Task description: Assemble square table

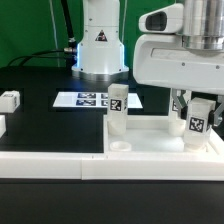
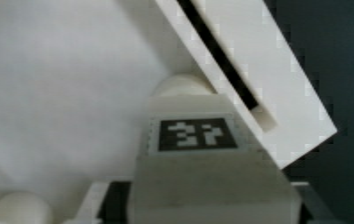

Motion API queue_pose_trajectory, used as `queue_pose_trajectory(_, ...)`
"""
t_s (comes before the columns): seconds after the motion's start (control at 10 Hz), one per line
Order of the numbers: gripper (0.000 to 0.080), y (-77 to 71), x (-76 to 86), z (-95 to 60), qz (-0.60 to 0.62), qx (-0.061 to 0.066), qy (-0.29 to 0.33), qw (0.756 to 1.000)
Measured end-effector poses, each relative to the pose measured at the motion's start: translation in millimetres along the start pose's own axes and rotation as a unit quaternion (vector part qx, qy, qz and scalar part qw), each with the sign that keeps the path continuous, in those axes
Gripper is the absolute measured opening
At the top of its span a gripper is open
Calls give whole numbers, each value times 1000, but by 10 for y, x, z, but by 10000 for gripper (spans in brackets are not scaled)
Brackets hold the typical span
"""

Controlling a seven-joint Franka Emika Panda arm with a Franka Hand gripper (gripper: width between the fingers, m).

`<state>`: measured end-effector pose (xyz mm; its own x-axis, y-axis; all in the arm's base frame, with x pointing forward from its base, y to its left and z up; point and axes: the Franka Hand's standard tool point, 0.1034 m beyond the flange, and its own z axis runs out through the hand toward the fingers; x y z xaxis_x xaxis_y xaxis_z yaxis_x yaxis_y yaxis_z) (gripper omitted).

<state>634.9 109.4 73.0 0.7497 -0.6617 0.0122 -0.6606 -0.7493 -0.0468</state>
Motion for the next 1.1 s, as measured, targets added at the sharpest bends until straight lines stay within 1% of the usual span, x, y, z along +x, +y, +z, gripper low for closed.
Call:
queue_pose_trajectory(0.1, 292, 1, -3, 7, 70, -1, 0, 998)
queue_pose_trajectory(0.3, 292, -9, -26, 11, 195, -1, -1, 981)
queue_pose_trajectory(0.4, 292, -3, -35, 15, 291, -1, -3, 957)
queue_pose_trajectory(0.5, 292, -3, -44, 18, 387, 4, -13, 922)
queue_pose_trajectory(0.6, 292, -17, -51, 18, 462, 11, -30, 886)
queue_pose_trajectory(0.7, 292, -31, -59, 22, 512, 17, -36, 858)
queue_pose_trajectory(0.8, 292, -40, -76, 24, 552, 26, -36, 833)
queue_pose_trajectory(0.9, 292, -43, -75, 23, 553, 26, -36, 832)
queue_pose_trajectory(1.0, 292, -42, -76, 29, 546, 26, -36, 836)
queue_pose_trajectory(1.1, 493, -41, -78, 31, 537, 26, -36, 842)
